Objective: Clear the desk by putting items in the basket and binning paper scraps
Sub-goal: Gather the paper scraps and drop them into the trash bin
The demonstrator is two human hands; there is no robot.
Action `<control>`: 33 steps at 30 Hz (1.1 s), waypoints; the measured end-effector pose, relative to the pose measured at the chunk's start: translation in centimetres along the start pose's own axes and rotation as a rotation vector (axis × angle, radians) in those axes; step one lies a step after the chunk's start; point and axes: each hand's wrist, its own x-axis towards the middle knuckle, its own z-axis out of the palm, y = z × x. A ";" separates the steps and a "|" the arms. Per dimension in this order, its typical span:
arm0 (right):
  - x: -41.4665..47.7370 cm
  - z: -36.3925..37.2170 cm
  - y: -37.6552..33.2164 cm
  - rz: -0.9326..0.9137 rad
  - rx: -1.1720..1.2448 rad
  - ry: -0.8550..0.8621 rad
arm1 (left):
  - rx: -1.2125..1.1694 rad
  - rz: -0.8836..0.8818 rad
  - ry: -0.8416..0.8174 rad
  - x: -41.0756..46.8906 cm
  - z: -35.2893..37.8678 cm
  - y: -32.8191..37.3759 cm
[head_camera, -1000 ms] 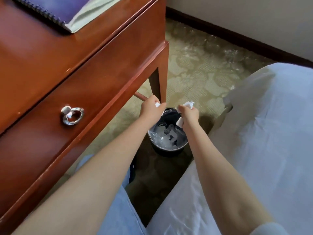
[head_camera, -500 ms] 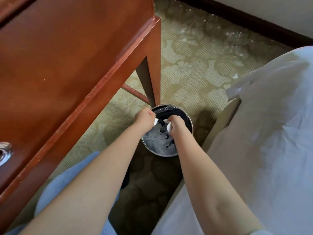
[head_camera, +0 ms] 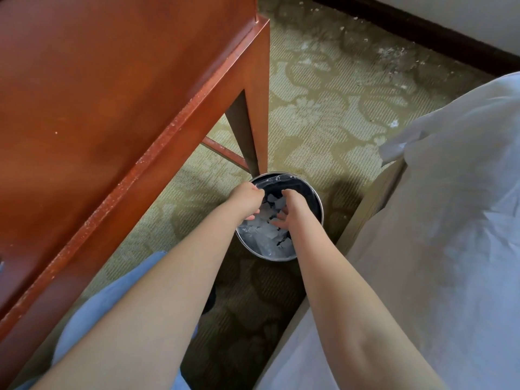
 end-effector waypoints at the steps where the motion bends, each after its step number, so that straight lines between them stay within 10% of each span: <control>1: 0.3 0.0 0.1 -0.011 -0.026 0.020 | 0.011 0.008 -0.003 -0.1 -0.1 0.0; 16: -4.0 -0.5 -1.2 -0.419 -0.305 0.066 | 0.205 0.190 0.098 -4.3 -1.9 1.7; 33: -25.9 -1.7 1.0 -0.964 -0.389 -0.057 | -0.138 0.787 0.387 -24.3 -8.0 2.5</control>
